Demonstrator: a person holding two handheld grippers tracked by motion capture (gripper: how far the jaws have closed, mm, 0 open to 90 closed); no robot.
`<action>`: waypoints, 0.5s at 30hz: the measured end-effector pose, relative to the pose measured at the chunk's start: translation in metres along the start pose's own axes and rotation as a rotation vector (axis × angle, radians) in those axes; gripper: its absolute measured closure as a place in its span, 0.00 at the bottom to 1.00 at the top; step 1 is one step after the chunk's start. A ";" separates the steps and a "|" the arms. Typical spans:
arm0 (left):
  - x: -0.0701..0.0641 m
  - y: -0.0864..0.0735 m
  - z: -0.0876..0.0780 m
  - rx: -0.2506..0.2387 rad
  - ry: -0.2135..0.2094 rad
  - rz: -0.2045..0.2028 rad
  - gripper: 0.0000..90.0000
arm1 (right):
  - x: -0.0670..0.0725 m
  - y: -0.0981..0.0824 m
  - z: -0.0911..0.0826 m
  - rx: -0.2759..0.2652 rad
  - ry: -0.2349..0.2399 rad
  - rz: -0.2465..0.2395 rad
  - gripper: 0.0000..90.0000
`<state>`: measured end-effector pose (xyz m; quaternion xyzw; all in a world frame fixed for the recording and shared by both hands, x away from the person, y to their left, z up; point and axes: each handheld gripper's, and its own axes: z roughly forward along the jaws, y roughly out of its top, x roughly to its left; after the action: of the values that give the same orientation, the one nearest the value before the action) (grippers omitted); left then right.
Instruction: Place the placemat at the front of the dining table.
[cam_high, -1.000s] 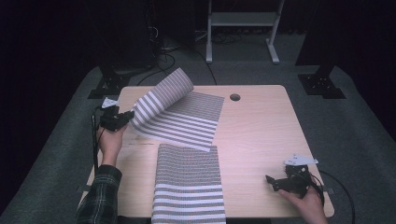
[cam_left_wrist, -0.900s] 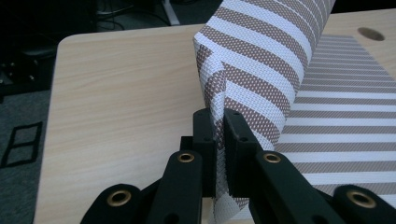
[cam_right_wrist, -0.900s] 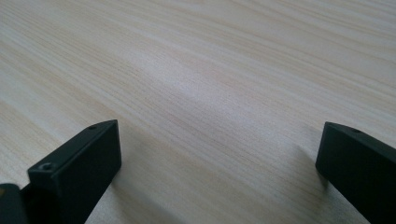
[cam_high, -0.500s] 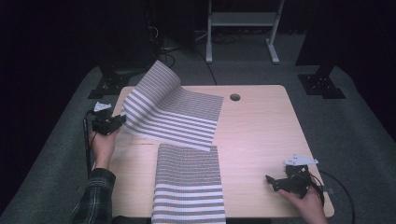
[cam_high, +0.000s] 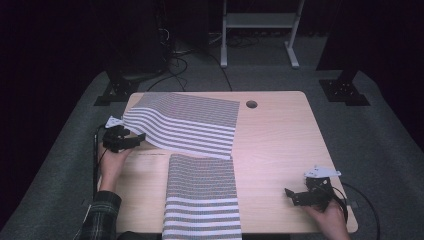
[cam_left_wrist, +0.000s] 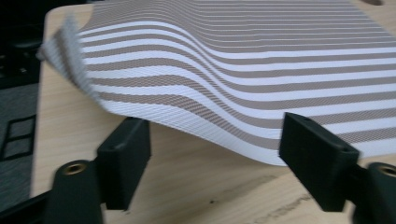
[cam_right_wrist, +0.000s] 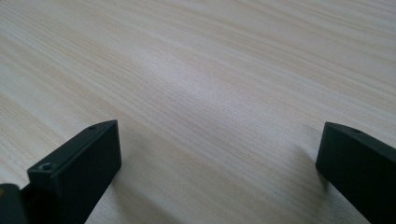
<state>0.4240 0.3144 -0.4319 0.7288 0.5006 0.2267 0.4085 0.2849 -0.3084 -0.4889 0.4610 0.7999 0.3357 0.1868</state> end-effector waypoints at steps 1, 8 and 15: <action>-0.001 -0.001 0.000 0.001 -0.013 -0.001 0.19 | 0.000 0.000 0.000 0.000 0.002 -0.002 0.00; -0.016 -0.002 -0.009 0.030 -0.038 0.012 0.01 | -0.003 -0.001 -0.001 -0.002 -0.005 0.006 0.00; -0.033 -0.007 -0.030 0.009 -0.060 0.067 0.01 | -0.005 -0.002 -0.002 -0.003 -0.008 0.016 0.00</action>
<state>0.3852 0.2963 -0.4182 0.7534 0.4644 0.2158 0.4123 0.2852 -0.3146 -0.4888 0.4686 0.7950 0.3364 0.1878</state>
